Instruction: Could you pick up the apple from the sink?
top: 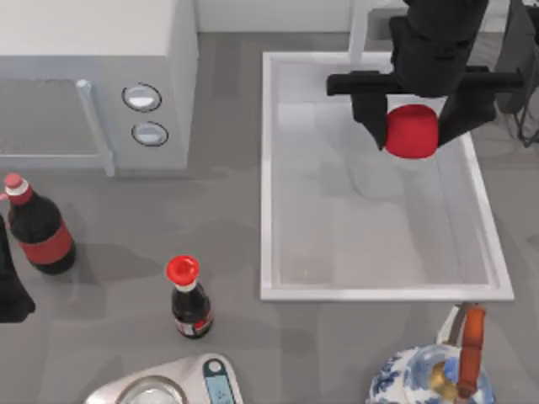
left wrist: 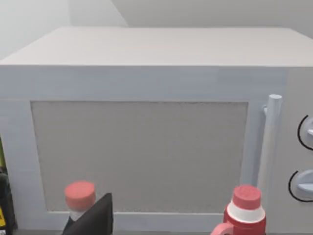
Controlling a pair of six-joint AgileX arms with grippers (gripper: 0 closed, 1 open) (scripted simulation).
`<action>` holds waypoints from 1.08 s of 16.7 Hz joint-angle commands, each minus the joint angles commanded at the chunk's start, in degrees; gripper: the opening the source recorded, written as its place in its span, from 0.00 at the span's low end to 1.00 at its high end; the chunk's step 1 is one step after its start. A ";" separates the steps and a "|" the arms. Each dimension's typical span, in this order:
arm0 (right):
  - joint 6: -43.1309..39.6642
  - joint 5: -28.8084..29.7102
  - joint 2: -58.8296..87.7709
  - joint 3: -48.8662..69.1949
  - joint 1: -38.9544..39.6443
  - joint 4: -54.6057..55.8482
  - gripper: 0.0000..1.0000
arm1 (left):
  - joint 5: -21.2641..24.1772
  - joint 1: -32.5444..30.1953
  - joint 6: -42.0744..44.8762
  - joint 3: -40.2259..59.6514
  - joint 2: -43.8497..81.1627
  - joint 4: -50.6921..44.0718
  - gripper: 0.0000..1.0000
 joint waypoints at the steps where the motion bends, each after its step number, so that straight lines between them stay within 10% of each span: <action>1: -0.04 -0.01 -0.46 0.84 -0.04 -0.93 0.00 | 0.00 0.00 0.00 0.00 0.00 0.00 1.00; 9: -2.98 -0.18 -4.21 -3.03 -2.85 -0.05 0.00 | 0.00 0.00 0.00 0.00 0.00 0.00 1.00; 18: -23.81 -1.16 -29.40 -38.97 -23.76 6.29 0.00 | 0.00 0.00 0.00 0.00 0.00 0.00 1.00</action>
